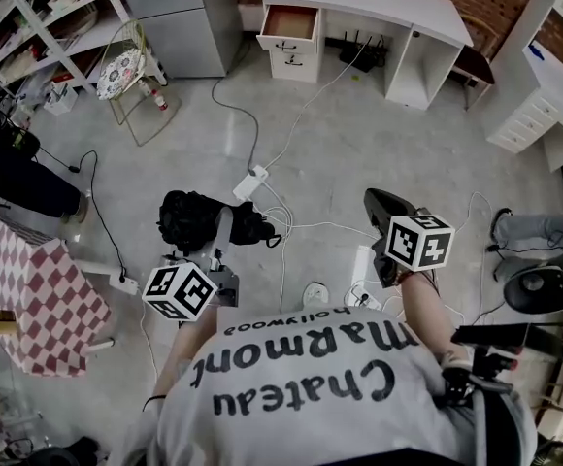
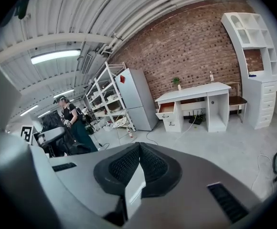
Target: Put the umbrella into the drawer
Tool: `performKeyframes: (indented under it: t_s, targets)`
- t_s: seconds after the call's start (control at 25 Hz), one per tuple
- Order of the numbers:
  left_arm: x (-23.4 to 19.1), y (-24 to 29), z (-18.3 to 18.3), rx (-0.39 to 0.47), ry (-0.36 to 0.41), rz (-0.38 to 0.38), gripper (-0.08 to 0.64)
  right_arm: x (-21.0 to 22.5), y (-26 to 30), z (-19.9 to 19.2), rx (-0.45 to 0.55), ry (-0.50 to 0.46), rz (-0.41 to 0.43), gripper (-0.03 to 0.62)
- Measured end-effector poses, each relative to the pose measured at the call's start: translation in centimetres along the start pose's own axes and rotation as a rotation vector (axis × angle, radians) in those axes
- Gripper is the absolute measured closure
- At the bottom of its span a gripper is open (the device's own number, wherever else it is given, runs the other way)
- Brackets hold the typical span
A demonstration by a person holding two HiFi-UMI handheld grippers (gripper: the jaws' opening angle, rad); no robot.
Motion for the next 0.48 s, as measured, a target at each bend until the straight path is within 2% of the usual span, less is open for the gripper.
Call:
performKeyframes:
  t_s: [0.16,0.48]
  targets:
    - [1.0,3.6,0.6,0.034,0.007,-0.031,0.296,2.4,1.0,2.5,0.013,-0.03,-0.002,0.58]
    - [3.7,8.9,0.8,0.092,0.021,-0.046,0.296,7.0,1.8,6.6,0.069,-0.071,0.002,0.58]
Point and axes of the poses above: the fingertips, and each gripper's own axes: y forward along the fingers, x to its right, z out of its top, the point moved 9 cm from there along -y, backward along the fingers, and after that the axes turned 5 degrees about z, right-handed, at the moved point
